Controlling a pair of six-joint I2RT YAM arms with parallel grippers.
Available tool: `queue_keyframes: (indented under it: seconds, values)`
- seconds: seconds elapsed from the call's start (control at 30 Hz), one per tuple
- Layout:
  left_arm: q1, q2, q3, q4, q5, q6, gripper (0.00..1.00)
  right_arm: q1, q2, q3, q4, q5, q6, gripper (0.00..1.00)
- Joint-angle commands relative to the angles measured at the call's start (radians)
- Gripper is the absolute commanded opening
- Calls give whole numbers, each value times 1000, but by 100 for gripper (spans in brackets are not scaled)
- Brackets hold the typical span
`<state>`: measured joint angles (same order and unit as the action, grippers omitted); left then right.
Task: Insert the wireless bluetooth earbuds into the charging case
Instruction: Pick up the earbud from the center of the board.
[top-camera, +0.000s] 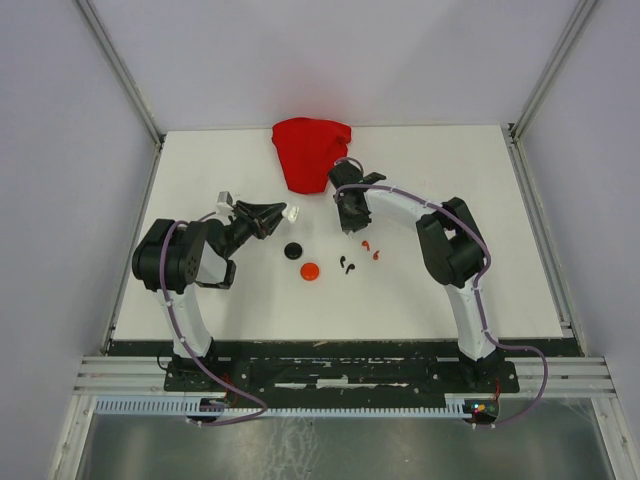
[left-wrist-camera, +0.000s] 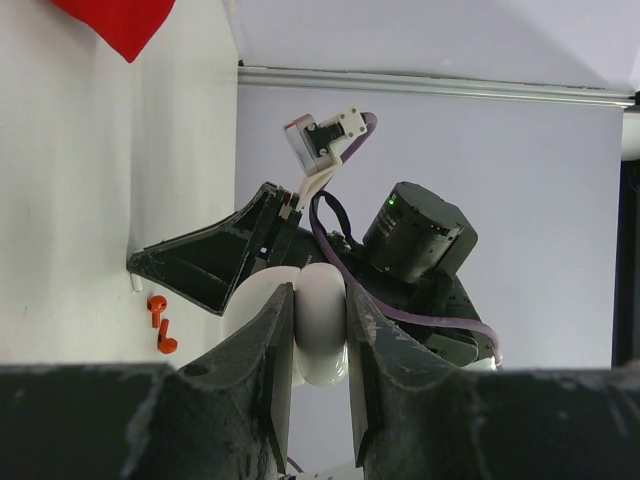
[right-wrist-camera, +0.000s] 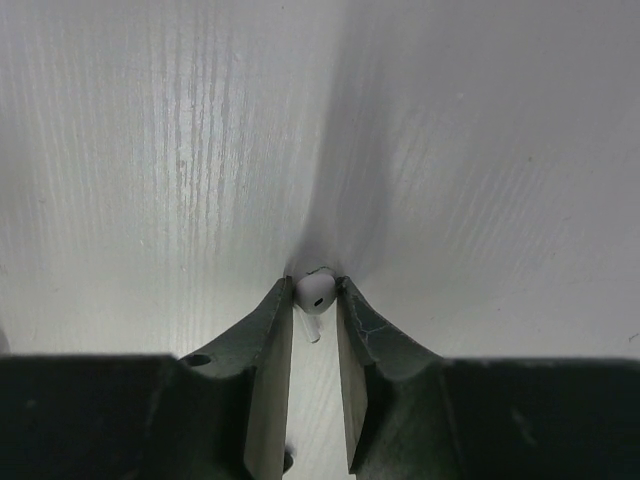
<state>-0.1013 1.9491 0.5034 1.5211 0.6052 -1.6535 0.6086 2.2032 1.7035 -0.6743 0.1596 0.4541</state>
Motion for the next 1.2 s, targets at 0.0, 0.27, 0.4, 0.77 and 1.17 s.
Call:
queue_keyframes:
  seconds: [0.0,0.27,0.4,0.77,1.17]
  values:
    - [5,-19,-5,97,19,-32,3,6,36,13,-31,-2,-3,28]
    - [6,-17,-4,97,21,-30,3,7,4,5,-7,7,-21,23]
    - [6,-12,-2,94,22,-30,3,6,-52,-23,66,17,-48,21]
    - [0,-23,22,36,33,-2,3,-1,-249,-182,342,-4,-91,19]
    - [-68,11,68,9,14,-8,3,-8,-554,-580,934,-254,-105,19]
